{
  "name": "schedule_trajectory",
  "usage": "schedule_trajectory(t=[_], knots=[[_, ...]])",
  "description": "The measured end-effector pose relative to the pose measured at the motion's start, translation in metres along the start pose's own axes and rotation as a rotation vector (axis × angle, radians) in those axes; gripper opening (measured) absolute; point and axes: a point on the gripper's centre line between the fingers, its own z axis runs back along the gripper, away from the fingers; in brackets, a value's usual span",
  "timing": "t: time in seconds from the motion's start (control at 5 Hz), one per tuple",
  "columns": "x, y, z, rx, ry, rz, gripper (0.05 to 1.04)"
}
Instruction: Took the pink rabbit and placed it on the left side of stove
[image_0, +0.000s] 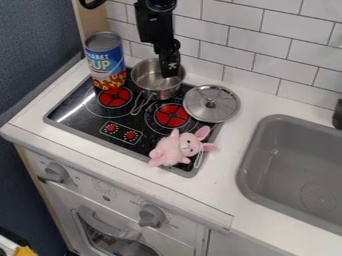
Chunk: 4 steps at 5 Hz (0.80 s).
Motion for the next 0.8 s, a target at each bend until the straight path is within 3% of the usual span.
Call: schedule_trajectory(t=[0.2,0.4,0.8], knots=[[0.004,0.01,-0.015,0.042,-0.023,0.0,1.001],[0.002,0.031,-0.018,0.072,-0.022,-0.012,1.001],[0.001,0.057,0.005,0.039,-0.015,0.006,1.001]])
